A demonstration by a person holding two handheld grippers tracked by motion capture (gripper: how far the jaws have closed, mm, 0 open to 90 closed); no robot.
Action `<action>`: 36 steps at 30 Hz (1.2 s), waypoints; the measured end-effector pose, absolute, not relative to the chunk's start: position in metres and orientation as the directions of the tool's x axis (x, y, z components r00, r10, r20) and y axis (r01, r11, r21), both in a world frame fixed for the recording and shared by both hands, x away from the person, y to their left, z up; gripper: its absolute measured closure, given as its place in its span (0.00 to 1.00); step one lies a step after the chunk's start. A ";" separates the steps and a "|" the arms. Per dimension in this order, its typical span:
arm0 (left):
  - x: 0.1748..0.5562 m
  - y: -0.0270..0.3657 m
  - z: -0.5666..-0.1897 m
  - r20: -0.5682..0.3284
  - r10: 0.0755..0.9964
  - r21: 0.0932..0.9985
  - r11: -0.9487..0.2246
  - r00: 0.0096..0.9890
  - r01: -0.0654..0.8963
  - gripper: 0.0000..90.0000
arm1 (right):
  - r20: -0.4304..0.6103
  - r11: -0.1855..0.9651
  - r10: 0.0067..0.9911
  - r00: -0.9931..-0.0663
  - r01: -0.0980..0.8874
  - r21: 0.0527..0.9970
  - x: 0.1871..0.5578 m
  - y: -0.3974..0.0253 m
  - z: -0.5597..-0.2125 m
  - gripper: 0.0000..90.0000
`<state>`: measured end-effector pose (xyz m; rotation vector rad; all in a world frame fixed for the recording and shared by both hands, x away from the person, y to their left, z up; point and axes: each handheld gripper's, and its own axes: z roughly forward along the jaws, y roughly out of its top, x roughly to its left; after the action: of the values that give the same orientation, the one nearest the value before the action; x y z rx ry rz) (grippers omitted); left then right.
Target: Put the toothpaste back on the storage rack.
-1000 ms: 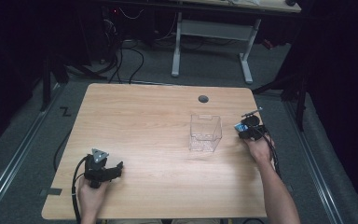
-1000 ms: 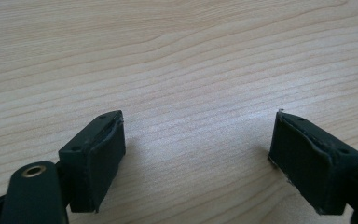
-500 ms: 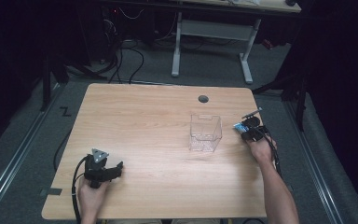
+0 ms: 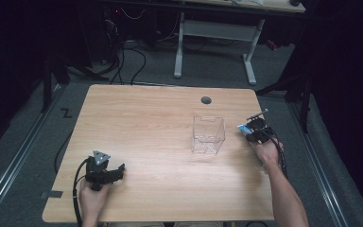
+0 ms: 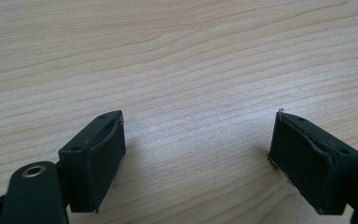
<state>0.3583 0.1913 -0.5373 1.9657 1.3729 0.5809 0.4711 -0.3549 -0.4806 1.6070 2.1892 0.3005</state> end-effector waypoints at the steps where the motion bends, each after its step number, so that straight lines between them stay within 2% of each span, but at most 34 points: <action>1: 0.358 0.191 -0.537 -0.013 0.937 0.731 -0.229 0.350 0.643 0.20 | -0.187 0.313 0.948 -0.257 0.855 0.414 0.470 -0.355 -0.478 0.79; 13: 0.358 0.191 -0.537 -0.013 0.937 0.731 -0.230 0.350 0.642 0.20 | -0.105 0.326 0.943 -0.317 0.808 0.490 0.454 -0.348 -0.457 0.80; 22: 0.358 0.191 -0.537 -0.013 0.937 0.731 -0.230 0.350 0.642 0.20 | 0.020 0.282 0.937 -0.348 0.791 0.543 0.440 -0.350 -0.438 0.80; 36: 0.358 0.191 -0.537 -0.013 0.937 0.731 -0.230 0.350 0.642 0.20 | 0.013 0.328 0.902 -0.432 0.706 0.628 0.416 -0.341 -0.410 0.83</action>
<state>0.3583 0.1913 -0.5373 1.9661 1.3721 0.5818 0.4163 -0.3414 -0.4104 1.4319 2.2604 0.8092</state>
